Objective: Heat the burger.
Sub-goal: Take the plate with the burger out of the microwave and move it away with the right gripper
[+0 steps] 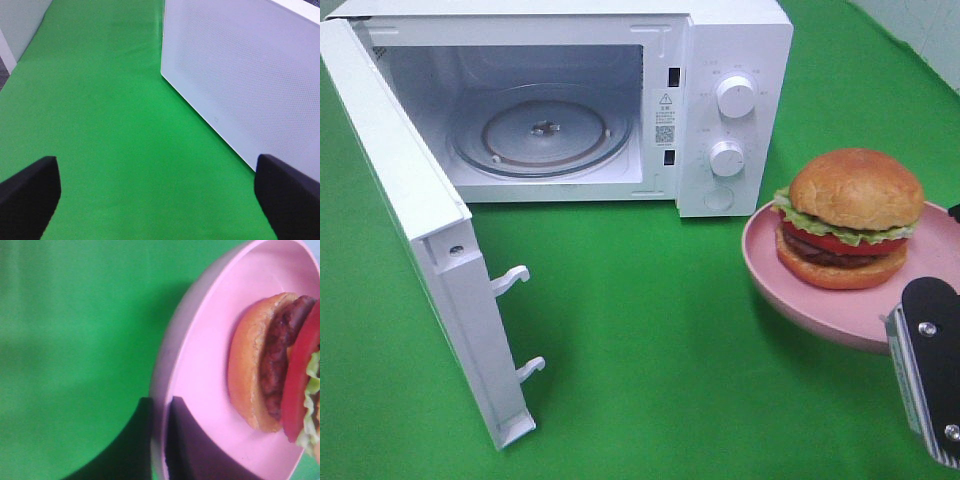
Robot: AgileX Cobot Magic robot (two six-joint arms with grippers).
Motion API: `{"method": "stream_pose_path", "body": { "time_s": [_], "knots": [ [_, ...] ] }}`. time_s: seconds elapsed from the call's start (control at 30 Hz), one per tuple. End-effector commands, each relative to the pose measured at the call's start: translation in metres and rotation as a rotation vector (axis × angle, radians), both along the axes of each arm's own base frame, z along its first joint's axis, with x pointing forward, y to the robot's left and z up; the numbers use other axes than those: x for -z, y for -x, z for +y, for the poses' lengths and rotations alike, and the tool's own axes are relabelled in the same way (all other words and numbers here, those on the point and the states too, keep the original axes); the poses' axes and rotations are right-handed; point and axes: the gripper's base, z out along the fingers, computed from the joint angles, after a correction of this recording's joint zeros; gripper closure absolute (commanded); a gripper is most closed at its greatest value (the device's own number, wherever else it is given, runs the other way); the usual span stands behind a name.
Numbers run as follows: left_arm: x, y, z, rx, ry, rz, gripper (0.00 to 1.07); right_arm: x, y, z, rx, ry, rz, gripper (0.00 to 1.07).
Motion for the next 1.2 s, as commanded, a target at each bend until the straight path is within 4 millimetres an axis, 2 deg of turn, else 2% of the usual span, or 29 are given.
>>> {"method": "stream_pose_path", "body": {
  "time_s": [0.03, 0.37, 0.7, 0.83, 0.9, 1.07, 1.2],
  "knots": [
    [0.001, 0.000, 0.000, -0.006, 0.002, -0.005, 0.09, -0.006, -0.004, -0.003, 0.042, -0.001, -0.071, 1.07],
    [0.001, 0.000, 0.000, -0.006, 0.002, -0.005, 0.09, -0.007, -0.003, -0.019, 0.280, 0.042, -0.079, 1.07],
    [0.001, 0.000, 0.000, -0.006, 0.002, -0.005, 0.09, -0.005, -0.010, -0.022, 0.496, -0.019, -0.135, 1.07],
    [0.001, 0.000, 0.000, -0.006, 0.002, -0.005, 0.09, 0.003, -0.019, -0.019, 0.573, -0.007, -0.147, 1.07],
    [0.001, 0.000, 0.000, -0.006, 0.002, -0.005, 0.09, 0.008, -0.030, -0.011, 0.676, -0.043, -0.161, 1.07],
    [0.001, 0.000, 0.000, -0.006, 0.002, -0.005, 0.09, 0.012, -0.040, -0.005, 0.757, -0.075, -0.177, 1.07],
    [0.001, 0.000, 0.000, -0.006, 0.002, -0.005, 0.09, 0.020, -0.063, 0.010, 0.886, -0.133, -0.221, 1.07]
  ]
}}
